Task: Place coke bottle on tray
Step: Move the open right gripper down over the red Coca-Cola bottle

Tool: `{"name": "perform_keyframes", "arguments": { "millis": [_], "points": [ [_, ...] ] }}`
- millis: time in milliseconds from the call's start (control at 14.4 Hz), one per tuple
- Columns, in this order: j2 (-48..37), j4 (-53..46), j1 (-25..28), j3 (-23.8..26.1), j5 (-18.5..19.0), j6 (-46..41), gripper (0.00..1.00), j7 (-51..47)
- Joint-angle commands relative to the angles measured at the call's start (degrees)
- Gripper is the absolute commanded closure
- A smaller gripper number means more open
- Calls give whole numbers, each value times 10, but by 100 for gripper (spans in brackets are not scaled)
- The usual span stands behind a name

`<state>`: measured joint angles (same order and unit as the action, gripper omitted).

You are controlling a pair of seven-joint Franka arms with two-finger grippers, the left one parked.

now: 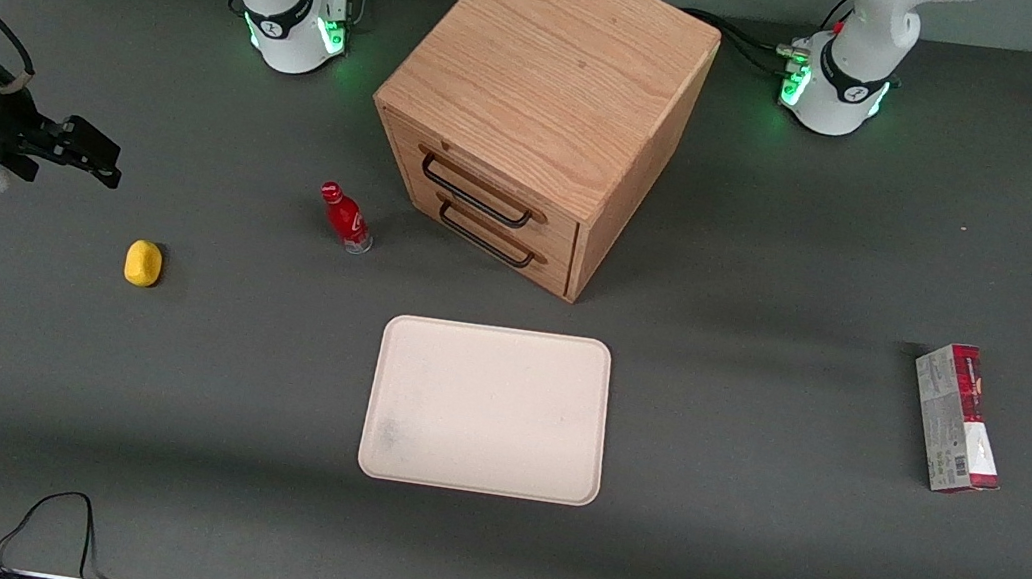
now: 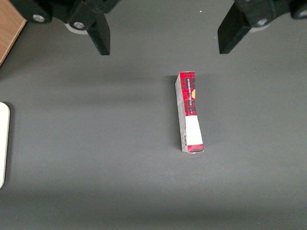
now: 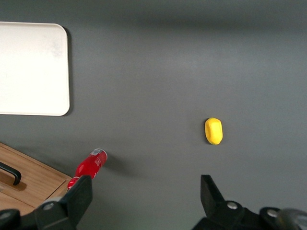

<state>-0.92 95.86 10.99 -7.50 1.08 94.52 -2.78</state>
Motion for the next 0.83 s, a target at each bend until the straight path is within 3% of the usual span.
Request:
{"name": "perform_keyframes", "arguments": {
  "millis": [0, 208, 415, 762],
  "points": [
    [-3, 2, -11, 10, -9, 6, 0, -14],
    [-1, 3, -11, 16, -28, 3, 0, -15],
    [-7, 51, -11, 70, -29, 17, 0, -66],
    [-53, 257, -9, 158, -30, 217, 0, -163]
  ]
}}
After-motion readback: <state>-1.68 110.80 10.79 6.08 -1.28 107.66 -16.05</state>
